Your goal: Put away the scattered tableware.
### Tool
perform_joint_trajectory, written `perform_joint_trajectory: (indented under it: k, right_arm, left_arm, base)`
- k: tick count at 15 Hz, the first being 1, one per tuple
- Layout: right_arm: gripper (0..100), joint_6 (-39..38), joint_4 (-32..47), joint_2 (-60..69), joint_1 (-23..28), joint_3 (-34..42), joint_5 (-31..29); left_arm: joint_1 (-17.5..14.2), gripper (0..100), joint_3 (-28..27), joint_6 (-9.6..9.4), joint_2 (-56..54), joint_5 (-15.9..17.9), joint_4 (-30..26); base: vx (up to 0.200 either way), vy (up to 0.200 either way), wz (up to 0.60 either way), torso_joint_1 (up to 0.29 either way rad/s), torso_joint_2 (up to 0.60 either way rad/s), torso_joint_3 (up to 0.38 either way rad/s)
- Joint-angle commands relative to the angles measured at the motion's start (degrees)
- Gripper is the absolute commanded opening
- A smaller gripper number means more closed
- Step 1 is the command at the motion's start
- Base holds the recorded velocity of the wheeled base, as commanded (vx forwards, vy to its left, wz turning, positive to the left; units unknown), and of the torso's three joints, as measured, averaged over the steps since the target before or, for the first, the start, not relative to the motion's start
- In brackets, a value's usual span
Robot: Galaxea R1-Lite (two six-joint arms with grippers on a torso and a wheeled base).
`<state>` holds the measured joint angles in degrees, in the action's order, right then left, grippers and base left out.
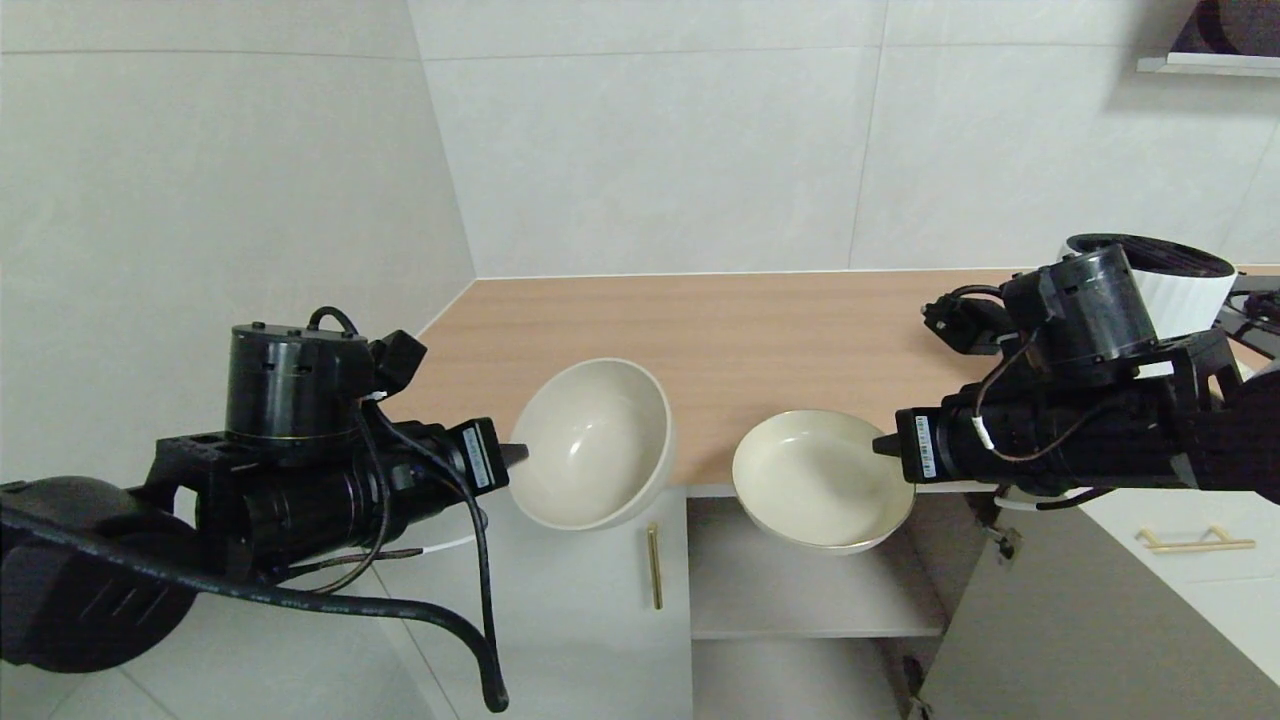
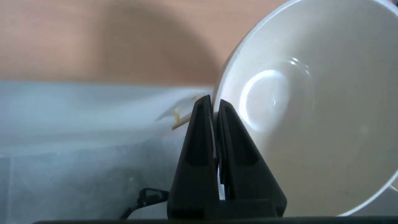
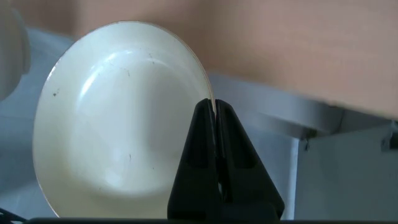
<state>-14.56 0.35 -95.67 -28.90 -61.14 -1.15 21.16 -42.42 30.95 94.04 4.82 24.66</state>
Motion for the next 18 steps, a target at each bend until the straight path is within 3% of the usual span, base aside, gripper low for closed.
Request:
perform_joint_trajectory:
  k: [1, 2, 6, 10, 18]
  right_arm:
    - [0, 0.14, 0.0, -0.22, -0.1, 0.14, 0.0]
    - [0, 0.32, 0.0, -0.39, -0.1, 0.32, 0.0]
    - [0, 0.41, 0.0, -1.01, -0.1, 0.32, -0.08]
    - [0, 1.2, -0.09, -1.71, -0.1, 0.58, -0.35]
    - [0, 1.28, -0.09, -2.15, -0.1, 0.58, -0.44]
  left_arm:
    - [0.02, 0, 0.15, -0.63, 0.09, 0.02, 0.04]
    - [0.02, 0, 0.59, -1.6, 0.09, 0.02, 0.12]
    - [0.11, 0, 0.94, -1.77, 0.18, 0.19, 0.12]
    - [0.11, 0, 1.64, -3.27, 0.09, 1.25, 0.12]
    - [0.11, 0, 1.64, -3.27, 0.62, 1.34, 0.21]
  base:
    - [0.0, 0.0, 0.0, 0.0, 0.0, 0.0]
    - [0.0, 0.0, 0.0, 0.0, 0.0, 0.0]
    - [0.0, 0.0, 0.0, 0.0, 0.0, 0.0]
    - [0.0, 0.0, 0.0, 0.0, 0.0, 0.0]
    - [0.0, 0.0, 0.0, -0.008, 0.02, 0.011]
